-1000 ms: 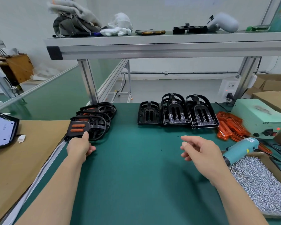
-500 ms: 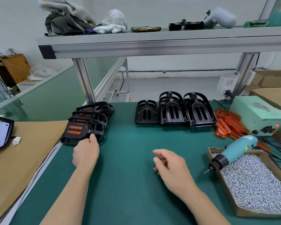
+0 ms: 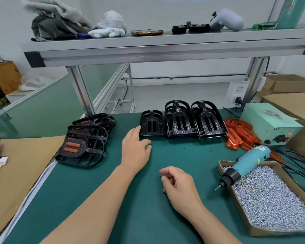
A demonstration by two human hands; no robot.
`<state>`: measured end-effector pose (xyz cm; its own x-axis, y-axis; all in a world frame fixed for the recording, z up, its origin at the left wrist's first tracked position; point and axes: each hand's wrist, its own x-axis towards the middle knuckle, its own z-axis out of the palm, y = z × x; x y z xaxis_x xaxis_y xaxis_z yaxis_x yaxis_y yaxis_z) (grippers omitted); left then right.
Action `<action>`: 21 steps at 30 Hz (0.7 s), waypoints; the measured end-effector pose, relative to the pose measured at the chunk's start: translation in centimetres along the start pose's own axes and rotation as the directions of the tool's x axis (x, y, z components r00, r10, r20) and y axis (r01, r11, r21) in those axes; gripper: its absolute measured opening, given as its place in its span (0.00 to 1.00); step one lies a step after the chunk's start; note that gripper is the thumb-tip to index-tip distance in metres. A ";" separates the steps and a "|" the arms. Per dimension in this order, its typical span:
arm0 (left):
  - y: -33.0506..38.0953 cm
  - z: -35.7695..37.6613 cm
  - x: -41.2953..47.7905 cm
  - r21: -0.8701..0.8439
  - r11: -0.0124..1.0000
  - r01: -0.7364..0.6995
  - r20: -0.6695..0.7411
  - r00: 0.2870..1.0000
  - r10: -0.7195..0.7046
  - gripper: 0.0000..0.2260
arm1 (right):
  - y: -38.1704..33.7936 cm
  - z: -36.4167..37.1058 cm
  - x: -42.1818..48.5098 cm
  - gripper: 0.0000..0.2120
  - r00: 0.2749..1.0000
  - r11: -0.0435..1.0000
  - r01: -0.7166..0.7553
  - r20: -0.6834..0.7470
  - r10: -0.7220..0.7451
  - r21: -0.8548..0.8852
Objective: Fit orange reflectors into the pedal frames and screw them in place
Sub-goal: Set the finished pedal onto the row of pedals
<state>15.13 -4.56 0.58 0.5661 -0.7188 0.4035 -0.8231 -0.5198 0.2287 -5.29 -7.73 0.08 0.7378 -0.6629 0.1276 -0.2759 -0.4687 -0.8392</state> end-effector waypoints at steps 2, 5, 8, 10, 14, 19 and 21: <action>0.1 0.7 0.9 0.087 0.995 -0.054 0.081 0.996 0.047 0.12 | 0.0 0.1 0.1 0.08 1.000 1.000 0.004 -0.003 -0.004 0.006; 0.0 1.5 1.9 0.174 0.980 -0.096 0.214 0.975 0.058 0.16 | 0.1 0.1 0.1 0.08 1.000 1.000 0.011 -0.011 -0.011 0.019; -0.2 1.6 2.5 0.237 0.967 -0.092 0.323 0.946 0.011 0.22 | 0.3 0.1 0.2 0.08 1.000 0.999 0.010 -0.015 -0.010 0.032; -0.5 1.7 2.2 0.245 0.966 -0.084 0.327 0.945 -0.001 0.24 | 0.3 0.1 0.2 0.08 1.000 0.999 0.014 -0.015 -0.013 0.038; -0.6 1.7 0.7 0.246 0.966 -0.084 0.275 0.961 0.013 0.25 | 0.2 0.1 0.2 0.08 1.000 0.999 0.012 -0.012 -0.012 0.044; -0.5 1.1 -1.3 0.249 0.962 -0.110 0.237 0.970 0.050 0.23 | 0.3 0.1 0.2 0.09 1.000 0.998 0.004 -0.014 -0.003 0.062; -0.4 0.6 -2.3 0.232 0.966 -0.110 0.222 0.973 0.058 0.21 | 0.3 0.2 0.2 0.09 1.000 0.998 -0.004 -0.016 0.005 0.069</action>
<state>14.22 -3.00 -0.99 0.5135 -0.8321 0.2096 -0.8473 -0.5302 -0.0291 -5.14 -7.94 -0.26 0.7268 -0.6741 0.1319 -0.2354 -0.4248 -0.8741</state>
